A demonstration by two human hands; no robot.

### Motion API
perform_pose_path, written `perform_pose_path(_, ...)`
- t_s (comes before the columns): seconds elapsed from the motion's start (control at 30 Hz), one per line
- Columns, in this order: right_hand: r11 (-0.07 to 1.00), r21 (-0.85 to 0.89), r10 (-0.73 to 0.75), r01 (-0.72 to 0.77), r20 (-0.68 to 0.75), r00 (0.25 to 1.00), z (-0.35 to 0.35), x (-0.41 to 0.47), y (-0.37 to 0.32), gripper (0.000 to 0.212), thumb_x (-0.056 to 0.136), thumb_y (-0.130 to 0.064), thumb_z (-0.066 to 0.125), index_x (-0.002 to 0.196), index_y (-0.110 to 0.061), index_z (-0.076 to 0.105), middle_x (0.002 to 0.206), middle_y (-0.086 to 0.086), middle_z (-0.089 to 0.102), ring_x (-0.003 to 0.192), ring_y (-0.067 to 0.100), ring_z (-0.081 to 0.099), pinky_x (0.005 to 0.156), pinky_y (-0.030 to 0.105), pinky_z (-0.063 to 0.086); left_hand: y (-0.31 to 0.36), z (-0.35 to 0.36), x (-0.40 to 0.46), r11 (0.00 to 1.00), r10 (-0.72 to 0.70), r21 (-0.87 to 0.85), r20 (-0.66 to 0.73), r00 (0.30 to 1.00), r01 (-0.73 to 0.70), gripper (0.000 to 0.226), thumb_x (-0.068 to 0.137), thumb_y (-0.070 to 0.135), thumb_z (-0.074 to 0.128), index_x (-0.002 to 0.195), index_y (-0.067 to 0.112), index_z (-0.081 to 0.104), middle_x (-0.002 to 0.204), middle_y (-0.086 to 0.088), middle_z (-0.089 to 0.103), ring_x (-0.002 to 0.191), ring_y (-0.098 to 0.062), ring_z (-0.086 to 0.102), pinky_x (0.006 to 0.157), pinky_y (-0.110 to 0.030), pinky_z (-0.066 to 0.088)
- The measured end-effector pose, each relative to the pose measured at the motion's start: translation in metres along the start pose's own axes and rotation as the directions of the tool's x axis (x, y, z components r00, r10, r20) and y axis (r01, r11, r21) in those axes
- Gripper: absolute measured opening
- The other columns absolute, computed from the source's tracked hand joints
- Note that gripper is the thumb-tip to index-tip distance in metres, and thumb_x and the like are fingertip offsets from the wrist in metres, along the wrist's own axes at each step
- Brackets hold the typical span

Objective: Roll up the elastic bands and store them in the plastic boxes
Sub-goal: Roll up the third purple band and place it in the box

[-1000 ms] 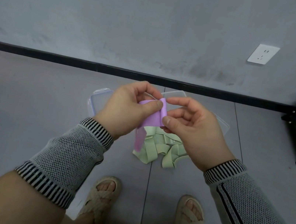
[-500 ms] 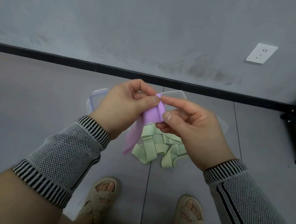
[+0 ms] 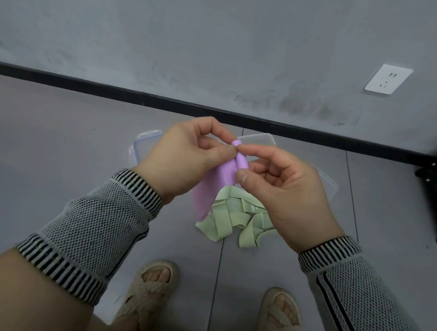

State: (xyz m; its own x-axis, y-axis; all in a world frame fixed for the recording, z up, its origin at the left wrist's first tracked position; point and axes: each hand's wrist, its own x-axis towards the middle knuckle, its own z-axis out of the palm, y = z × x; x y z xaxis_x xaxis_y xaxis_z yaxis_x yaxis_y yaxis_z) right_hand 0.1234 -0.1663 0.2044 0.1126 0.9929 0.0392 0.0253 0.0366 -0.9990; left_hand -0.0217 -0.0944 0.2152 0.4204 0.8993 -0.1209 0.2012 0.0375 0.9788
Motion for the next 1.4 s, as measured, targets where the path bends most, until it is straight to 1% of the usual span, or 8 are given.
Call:
perform_pose_path(0.17, 0.999, 0.041, -0.006, 0.004, 0.049, 0.999, -0.003, 0.000, -0.002, 0.035, 0.085, 0.002, 0.062, 0.104, -0.028, 0.065, 0.077, -0.002, 0.071, 0.073, 0.012, 0.067, 0.074, 0.024, 0.054, -0.002, -0.005, 0.004, 0.986, -0.078, -0.152, -0.029, 0.996, 0.073, 0.008, 0.087, 0.004, 0.061, 0.083, 0.011, 0.059, 0.076, -0.016, 0.067, 0.066, -0.019, 0.058, 0.068, -0.031, 0.045)
perform_pose_path(0.4, 0.999, -0.033, -0.018, 0.018, -0.006, 1.000, -0.004, -0.001, -0.001, 0.038, 0.081, 0.010, 0.063, 0.109, -0.016, 0.066, 0.077, -0.002, 0.068, 0.069, 0.007, 0.065, 0.071, 0.016, 0.052, -0.003, -0.002, 0.005, 0.990, -0.104, -0.104, -0.039, 0.994, 0.100, 0.014, 0.069, 0.027, 0.068, 0.078, 0.016, 0.065, 0.079, -0.014, 0.068, 0.069, -0.019, 0.057, 0.070, -0.034, 0.043)
perform_pose_path(0.5, 0.993, -0.112, -0.034, 0.035, 0.003, 0.999, -0.004, 0.000, 0.002, 0.038, 0.081, 0.010, 0.064, 0.111, -0.013, 0.065, 0.079, -0.003, 0.068, 0.072, 0.005, 0.063, 0.074, 0.017, 0.053, -0.005, -0.002, 0.004, 0.995, -0.095, -0.043, -0.044, 0.995, 0.093, 0.015, 0.073, 0.029, 0.074, 0.078, 0.017, 0.066, 0.084, -0.018, 0.070, 0.065, -0.016, 0.056, 0.063, -0.031, 0.042)
perform_pose_path(0.67, 0.997, -0.075, -0.030, 0.031, 0.024, 0.999, -0.004, -0.001, -0.003, 0.029, 0.085, 0.003, 0.062, 0.101, -0.021, 0.068, 0.081, -0.005, 0.071, 0.075, 0.007, 0.064, 0.075, 0.021, 0.055, -0.004, -0.005, 0.005, 0.989, -0.113, -0.094, -0.026, 0.993, 0.110, 0.004, 0.084, 0.012, 0.068, 0.083, 0.011, 0.064, 0.095, -0.021, 0.070, 0.082, -0.025, 0.062, 0.087, -0.046, 0.049)
perform_pose_path(0.77, 0.997, -0.070, -0.015, 0.017, 0.024, 1.000, -0.004, 0.000, -0.002, 0.028, 0.089, -0.002, 0.058, 0.102, -0.026, 0.065, 0.073, -0.013, 0.070, 0.071, 0.004, 0.066, 0.071, 0.018, 0.053, -0.003, -0.005, 0.004, 0.987, -0.116, -0.113, -0.022, 0.993, 0.113, 0.009, 0.082, 0.012, 0.070, 0.088, 0.009, 0.064, 0.092, -0.019, 0.069, 0.081, -0.023, 0.062, 0.087, -0.046, 0.049)
perform_pose_path(0.87, 0.999, -0.049, 0.010, -0.010, 0.006, 1.000, -0.002, 0.002, 0.000, 0.030, 0.088, 0.001, 0.058, 0.101, -0.025, 0.064, 0.069, -0.009, 0.071, 0.067, 0.005, 0.066, 0.069, 0.018, 0.054, -0.002, -0.002, 0.002, 0.991, -0.102, -0.084, -0.005, 0.995, 0.102, 0.024, 0.070, 0.021, 0.070, 0.090, 0.009, 0.064, 0.091, -0.022, 0.070, 0.081, -0.025, 0.063, 0.090, -0.050, 0.048)
perform_pose_path(1.27, 0.996, -0.090, -0.030, 0.023, -0.077, 0.997, -0.001, 0.004, 0.007, 0.021, 0.081, 0.000, 0.070, 0.096, -0.014, 0.071, 0.086, 0.021, 0.070, 0.077, 0.025, 0.067, 0.079, 0.036, 0.058, 0.001, 0.001, -0.002, 0.997, -0.011, 0.081, 0.005, 1.000, 0.011, 0.018, 0.069, 0.033, 0.067, 0.083, 0.022, 0.065, 0.076, -0.008, 0.074, 0.092, -0.038, 0.064, 0.090, -0.056, 0.048)
perform_pose_path(1.4, 1.000, -0.024, -0.001, 0.001, -0.011, 1.000, -0.005, 0.002, 0.002, 0.025, 0.085, 0.000, 0.064, 0.095, -0.022, 0.069, 0.080, 0.000, 0.071, 0.075, 0.009, 0.065, 0.072, 0.022, 0.054, 0.000, -0.003, -0.001, 0.999, -0.039, 0.005, 0.020, 0.999, 0.039, 0.008, 0.081, 0.014, 0.070, 0.085, 0.018, 0.063, 0.084, -0.014, 0.074, 0.086, -0.034, 0.067, 0.090, -0.053, 0.050)
